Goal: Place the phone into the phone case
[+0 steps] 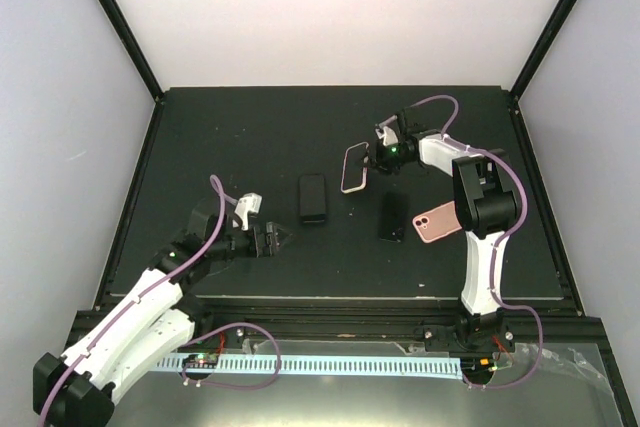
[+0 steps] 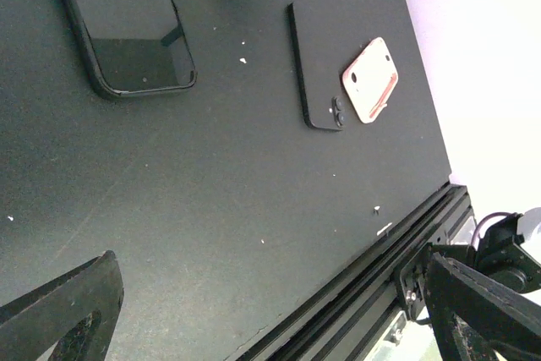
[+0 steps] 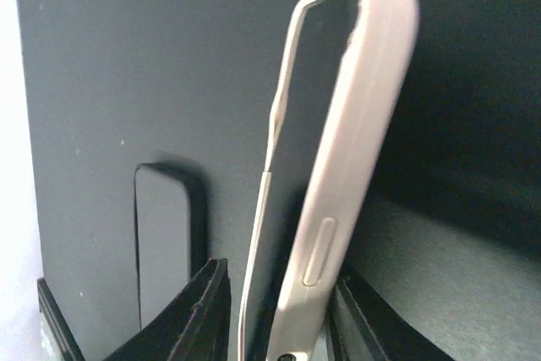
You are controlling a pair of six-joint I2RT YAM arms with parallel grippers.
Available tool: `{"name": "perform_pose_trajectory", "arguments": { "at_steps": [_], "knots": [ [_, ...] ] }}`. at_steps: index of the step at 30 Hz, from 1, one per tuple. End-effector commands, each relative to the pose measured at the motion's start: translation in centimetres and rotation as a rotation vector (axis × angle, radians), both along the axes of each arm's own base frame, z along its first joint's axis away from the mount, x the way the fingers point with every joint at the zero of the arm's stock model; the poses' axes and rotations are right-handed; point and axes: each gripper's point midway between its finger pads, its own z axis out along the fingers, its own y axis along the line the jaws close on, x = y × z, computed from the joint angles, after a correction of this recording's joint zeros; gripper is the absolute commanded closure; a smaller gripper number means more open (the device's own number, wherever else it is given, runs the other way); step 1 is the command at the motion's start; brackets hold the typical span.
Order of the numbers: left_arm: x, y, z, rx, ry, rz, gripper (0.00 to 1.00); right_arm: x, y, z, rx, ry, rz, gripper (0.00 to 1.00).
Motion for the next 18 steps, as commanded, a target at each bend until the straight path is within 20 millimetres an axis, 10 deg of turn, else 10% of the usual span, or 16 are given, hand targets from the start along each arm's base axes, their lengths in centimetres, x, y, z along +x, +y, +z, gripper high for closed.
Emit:
{"name": "perform_pose_trajectory", "arguments": {
  "at_steps": [1, 18],
  "knots": [
    [0.4, 0.0, 1.8, 0.009, -0.04, -0.01, 0.01, 0.6, -1.7, -0.5, -0.089, 0.029, -0.065, 0.66],
    [0.5, -0.1, 2.2, -0.003, -0.042, -0.004, 0.01, -6.5, -10.7, 2.7, -0.353, 0.169, -0.525, 0.62]
  ]
}}
